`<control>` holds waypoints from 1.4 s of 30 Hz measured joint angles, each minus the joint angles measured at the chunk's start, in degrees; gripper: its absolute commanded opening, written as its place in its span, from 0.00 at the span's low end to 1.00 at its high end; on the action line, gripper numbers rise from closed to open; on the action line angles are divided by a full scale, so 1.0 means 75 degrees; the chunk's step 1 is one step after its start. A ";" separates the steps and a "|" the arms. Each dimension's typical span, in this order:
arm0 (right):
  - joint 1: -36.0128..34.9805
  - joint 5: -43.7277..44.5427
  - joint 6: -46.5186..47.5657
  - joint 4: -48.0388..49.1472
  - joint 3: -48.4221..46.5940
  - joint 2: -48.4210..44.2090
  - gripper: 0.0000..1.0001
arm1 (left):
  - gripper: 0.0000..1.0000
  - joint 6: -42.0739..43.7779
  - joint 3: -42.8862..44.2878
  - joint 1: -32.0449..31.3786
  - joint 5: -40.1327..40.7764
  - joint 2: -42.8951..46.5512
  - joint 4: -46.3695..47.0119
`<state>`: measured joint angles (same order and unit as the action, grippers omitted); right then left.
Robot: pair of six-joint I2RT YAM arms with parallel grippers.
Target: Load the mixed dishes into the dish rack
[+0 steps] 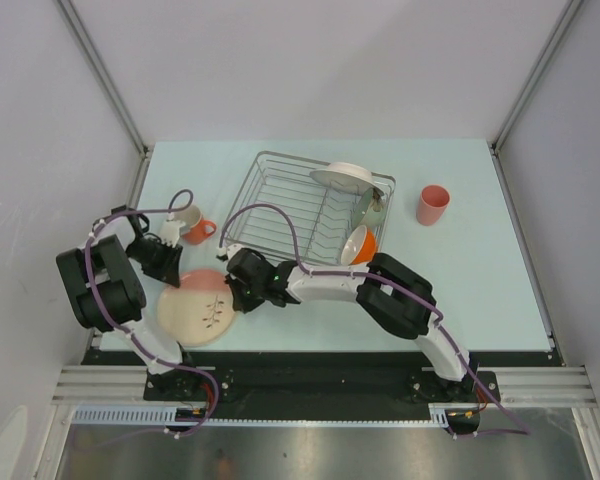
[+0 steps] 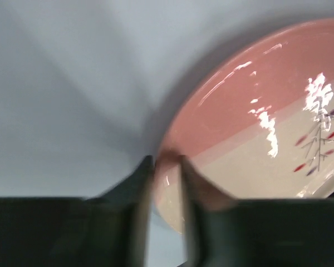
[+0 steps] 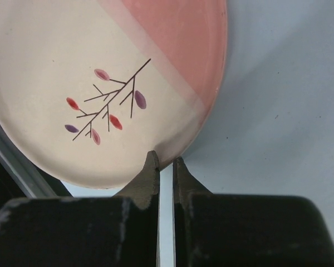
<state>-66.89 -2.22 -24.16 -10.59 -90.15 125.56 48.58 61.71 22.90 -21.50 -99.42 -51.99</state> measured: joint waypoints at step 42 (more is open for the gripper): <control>0.0595 -0.0903 0.1390 0.1754 0.0332 -0.0090 1.00 | 0.00 -0.0064 0.1003 -0.0784 -0.1582 0.1533 -0.1900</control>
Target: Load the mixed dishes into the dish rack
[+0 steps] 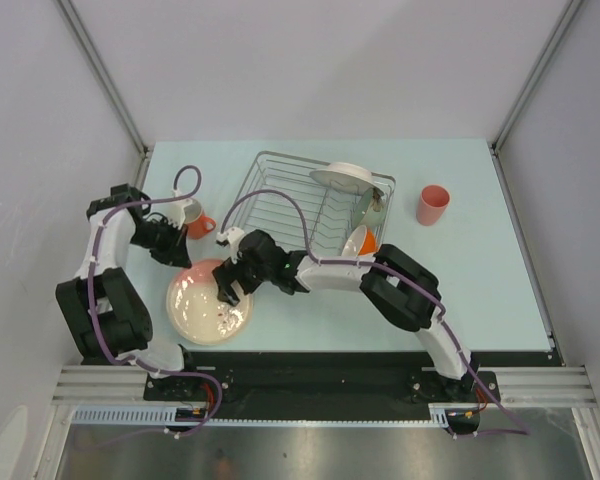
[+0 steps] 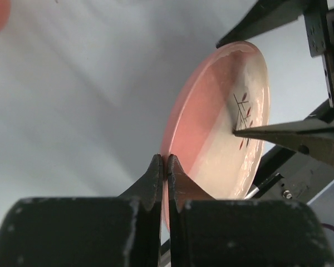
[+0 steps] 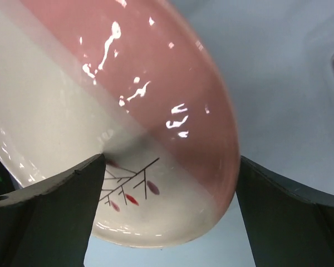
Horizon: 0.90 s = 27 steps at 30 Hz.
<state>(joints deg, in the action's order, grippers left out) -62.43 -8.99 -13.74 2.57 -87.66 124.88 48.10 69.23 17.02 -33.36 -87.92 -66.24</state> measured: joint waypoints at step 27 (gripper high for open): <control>0.0682 -0.3456 -0.0076 0.1716 0.0388 0.0251 1.00 | 0.00 -0.0079 0.0108 -0.0379 -0.0070 0.0067 -0.0530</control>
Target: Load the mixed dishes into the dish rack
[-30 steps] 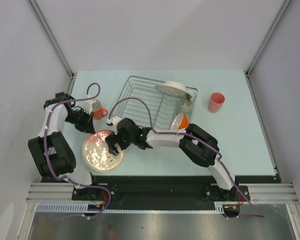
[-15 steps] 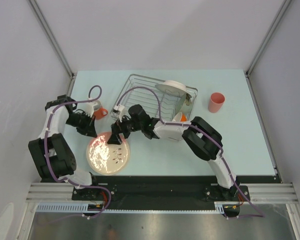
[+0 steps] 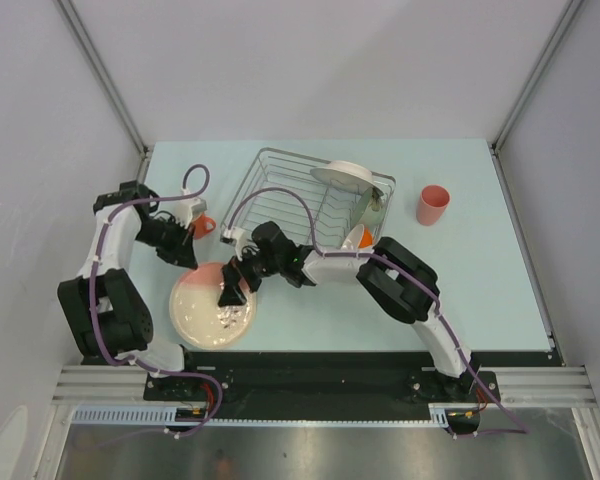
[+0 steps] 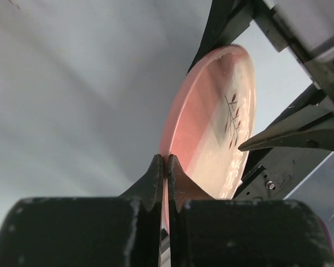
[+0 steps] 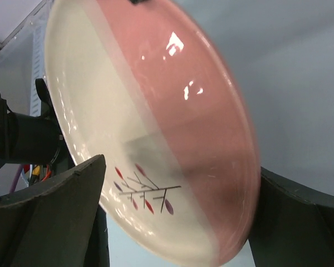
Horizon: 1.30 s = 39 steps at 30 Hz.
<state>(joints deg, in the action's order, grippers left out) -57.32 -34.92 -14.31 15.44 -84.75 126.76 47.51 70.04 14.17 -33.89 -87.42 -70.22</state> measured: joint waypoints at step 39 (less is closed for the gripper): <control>-0.0198 -0.1169 -0.1976 0.0941 0.0219 0.0423 0.00 | 0.17 -0.1402 0.0504 -0.0726 0.0076 0.0373 0.1037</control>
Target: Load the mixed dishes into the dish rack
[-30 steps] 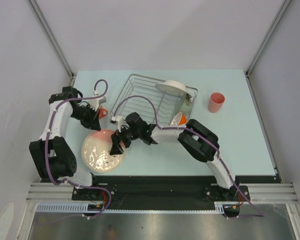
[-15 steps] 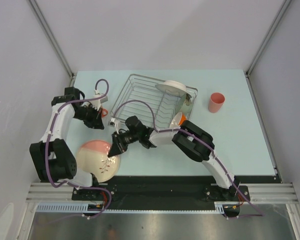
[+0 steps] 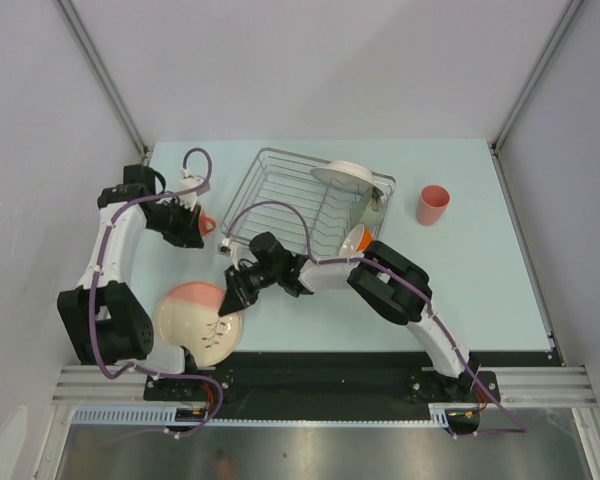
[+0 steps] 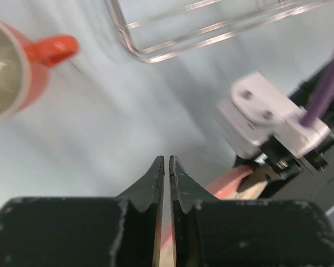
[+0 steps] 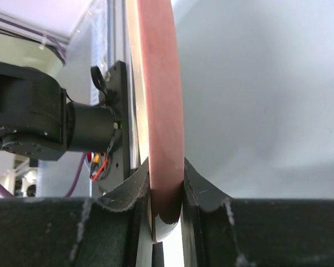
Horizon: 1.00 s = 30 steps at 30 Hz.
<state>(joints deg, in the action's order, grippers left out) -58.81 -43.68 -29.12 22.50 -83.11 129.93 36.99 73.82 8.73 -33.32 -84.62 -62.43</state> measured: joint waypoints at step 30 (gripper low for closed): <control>0.1749 0.4581 0.5569 -0.5910 -0.0391 -0.6732 0.00 | 0.37 -0.3544 0.2250 -0.1250 0.0210 -0.2052 0.2841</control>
<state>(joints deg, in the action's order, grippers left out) -45.69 -9.32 12.64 -21.82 -86.04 79.44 10.41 90.70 -0.64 -31.75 -100.01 -41.12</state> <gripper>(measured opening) 0.232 0.373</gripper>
